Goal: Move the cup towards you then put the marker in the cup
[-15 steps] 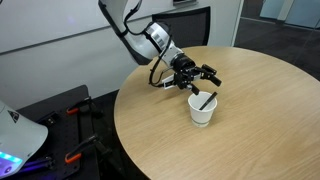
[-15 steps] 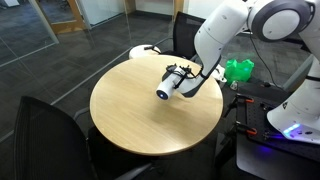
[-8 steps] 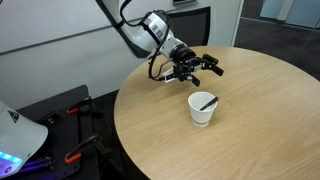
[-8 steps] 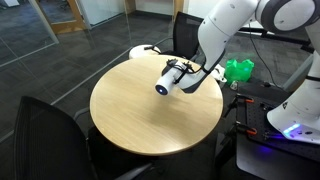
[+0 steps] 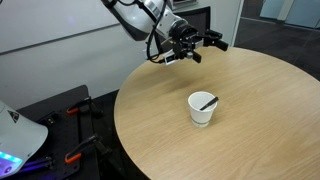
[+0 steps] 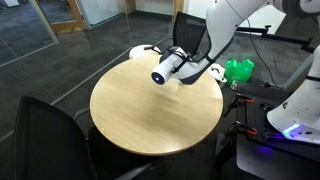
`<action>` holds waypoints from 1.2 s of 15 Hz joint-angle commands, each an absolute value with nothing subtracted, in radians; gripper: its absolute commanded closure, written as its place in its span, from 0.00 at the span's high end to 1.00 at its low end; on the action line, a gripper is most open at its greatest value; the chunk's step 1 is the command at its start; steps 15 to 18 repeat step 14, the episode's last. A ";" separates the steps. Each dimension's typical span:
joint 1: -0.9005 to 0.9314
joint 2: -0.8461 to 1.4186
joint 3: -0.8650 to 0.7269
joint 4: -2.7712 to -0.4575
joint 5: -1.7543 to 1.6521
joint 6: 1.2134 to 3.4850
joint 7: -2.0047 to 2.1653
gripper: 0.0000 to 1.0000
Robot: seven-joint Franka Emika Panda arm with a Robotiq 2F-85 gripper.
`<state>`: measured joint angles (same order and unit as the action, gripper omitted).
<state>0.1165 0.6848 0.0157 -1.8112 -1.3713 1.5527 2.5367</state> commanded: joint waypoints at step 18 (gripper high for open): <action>0.111 0.623 0.040 -1.812 -1.371 1.498 2.486 1.00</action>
